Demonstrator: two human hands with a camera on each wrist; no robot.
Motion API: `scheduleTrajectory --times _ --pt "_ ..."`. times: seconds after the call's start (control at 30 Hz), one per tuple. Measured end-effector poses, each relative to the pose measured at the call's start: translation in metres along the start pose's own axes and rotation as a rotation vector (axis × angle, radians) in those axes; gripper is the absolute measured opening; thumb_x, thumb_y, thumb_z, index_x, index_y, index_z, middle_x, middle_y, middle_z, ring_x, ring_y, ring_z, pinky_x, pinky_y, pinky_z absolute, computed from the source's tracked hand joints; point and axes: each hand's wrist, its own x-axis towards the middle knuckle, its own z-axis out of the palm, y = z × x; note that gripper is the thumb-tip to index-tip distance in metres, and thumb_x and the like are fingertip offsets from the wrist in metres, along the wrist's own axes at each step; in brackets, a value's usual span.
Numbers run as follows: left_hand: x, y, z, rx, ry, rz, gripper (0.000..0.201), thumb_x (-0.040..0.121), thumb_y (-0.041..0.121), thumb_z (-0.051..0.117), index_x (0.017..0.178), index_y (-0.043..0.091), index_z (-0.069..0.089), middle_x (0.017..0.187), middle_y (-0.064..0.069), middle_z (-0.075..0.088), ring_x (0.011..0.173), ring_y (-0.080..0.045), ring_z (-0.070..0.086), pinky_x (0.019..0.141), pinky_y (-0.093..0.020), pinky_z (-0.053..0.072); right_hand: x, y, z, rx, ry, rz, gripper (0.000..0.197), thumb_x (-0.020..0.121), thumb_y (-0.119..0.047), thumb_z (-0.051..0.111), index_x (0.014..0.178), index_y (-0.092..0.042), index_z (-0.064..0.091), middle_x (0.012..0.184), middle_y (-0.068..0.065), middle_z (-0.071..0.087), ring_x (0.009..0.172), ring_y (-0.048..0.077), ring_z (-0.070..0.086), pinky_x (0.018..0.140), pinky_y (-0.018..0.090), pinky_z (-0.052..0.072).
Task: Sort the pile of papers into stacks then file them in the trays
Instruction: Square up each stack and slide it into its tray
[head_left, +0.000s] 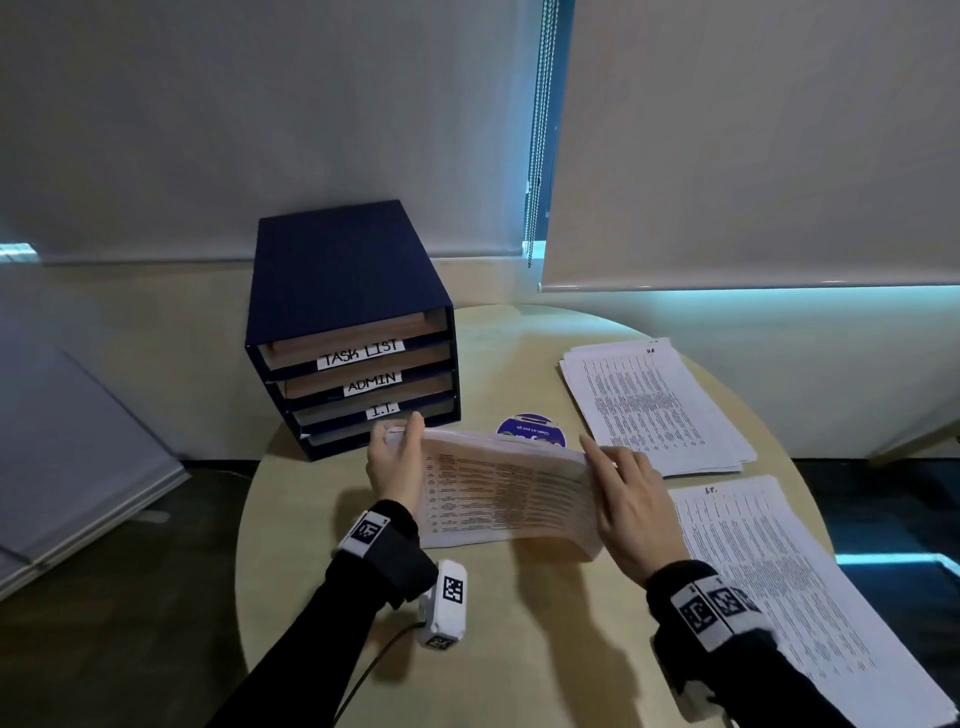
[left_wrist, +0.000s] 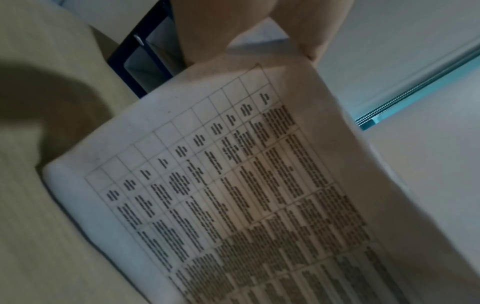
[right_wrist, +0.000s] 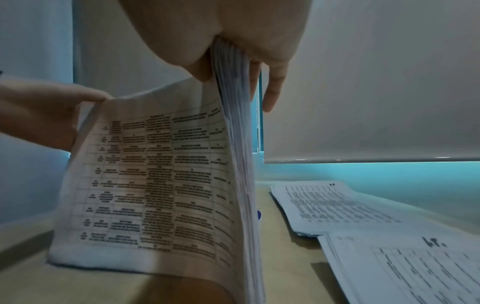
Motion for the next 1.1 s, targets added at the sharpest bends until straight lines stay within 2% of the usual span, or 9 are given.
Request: scheduleTrajectory --times 0.07,0.13,0.37,0.57,0.7,0.77,0.83,0.93,1.1 --pt "-0.003 0.000 0.001 0.005 -0.028 0.091 0.008 0.098 0.028 0.051 0.105 0.024 0.054 0.092 0.012 0.054 0.089 -0.017 0.052 0.065 -0.023 0.037 0.003 0.000 -0.004 -0.004 -0.068 -0.005 0.065 0.076 -0.021 0.032 0.140 -0.014 0.039 0.096 0.007 0.058 0.081 0.027 0.052 0.064 0.035 0.048" --pt "0.000 -0.003 0.000 0.046 -0.027 0.187 0.020 0.101 0.027 0.044 0.117 0.028 0.056 0.104 0.006 0.059 0.095 -0.014 0.056 0.072 -0.022 0.041 0.004 0.001 -0.007 0.045 -0.136 0.029 0.062 0.081 -0.017 0.037 0.143 -0.015 0.039 0.098 0.006 0.057 0.080 0.028 0.056 0.062 0.029 0.040" --pt "0.018 -0.011 -0.005 0.314 -0.051 0.290 0.014 0.090 0.039 0.063 0.081 0.029 0.061 0.116 0.001 0.049 0.118 -0.020 0.047 0.095 -0.035 0.039 0.010 0.006 -0.010 0.126 -0.230 0.087 0.035 0.087 -0.008 0.052 0.121 -0.015 0.051 0.106 0.004 0.053 0.088 0.027 0.058 0.065 0.029 0.037" --pt "0.016 -0.004 -0.004 0.400 -0.029 0.298 0.022 0.092 0.032 0.061 0.081 0.013 0.059 0.110 0.000 0.045 0.114 -0.023 0.047 0.089 -0.029 0.034 0.017 0.013 -0.011 0.216 -0.231 0.077 0.030 0.088 -0.005 0.053 0.117 -0.014 0.055 0.102 0.005 0.067 0.086 0.028 0.062 0.068 0.030 0.042" --pt "0.009 0.004 0.002 0.965 0.004 0.560 0.027 0.094 0.032 0.049 0.076 0.015 0.061 0.127 -0.009 0.044 0.122 -0.029 0.040 0.105 -0.043 0.028 0.023 0.019 -0.016 0.280 -0.209 0.143 0.027 0.088 -0.005 0.057 0.111 -0.020 0.062 0.091 -0.002 0.070 0.081 0.020 0.063 0.068 0.026 0.040" --pt "0.001 0.009 0.011 1.292 -0.157 0.820 0.045 0.097 0.048 0.034 0.086 0.018 0.066 0.129 -0.011 0.051 0.125 -0.029 0.042 0.113 -0.053 0.012 0.028 0.023 -0.018 0.311 -0.252 0.145 0.028 0.087 -0.004 0.056 0.110 -0.020 0.062 0.091 -0.002 0.069 0.082 0.020 0.062 0.070 0.027 0.043" --pt "-0.009 0.014 0.025 1.500 -0.475 0.918 0.060 0.095 0.063 0.022 0.117 0.019 0.057 0.127 -0.007 0.054 0.119 -0.024 0.049 0.115 -0.052 0.017 0.035 0.027 -0.021 0.330 -0.290 0.151 0.028 0.087 -0.003 0.056 0.109 -0.018 0.063 0.090 -0.003 0.068 0.083 0.020 0.061 0.070 0.025 0.041" --pt "-0.019 0.021 0.035 1.573 -0.637 0.890 0.047 0.095 0.034 0.043 0.137 0.019 0.028 0.121 -0.006 0.053 0.104 -0.023 0.055 0.095 -0.040 0.042 0.042 0.031 -0.024 0.382 -0.326 0.152 0.025 0.088 -0.003 0.055 0.107 -0.017 0.063 0.090 -0.004 0.067 0.085 0.015 0.060 0.071 0.022 0.041" --pt "-0.023 0.022 0.026 1.650 -0.623 0.925 0.059 0.085 -0.007 0.044 0.136 0.018 0.024 0.107 -0.007 0.054 0.088 -0.027 0.059 0.083 -0.043 0.051 0.047 0.036 -0.024 0.482 -0.345 0.199 0.015 0.091 -0.009 0.057 0.102 -0.018 0.063 0.089 -0.001 0.068 0.083 0.015 0.060 0.065 0.008 0.039"
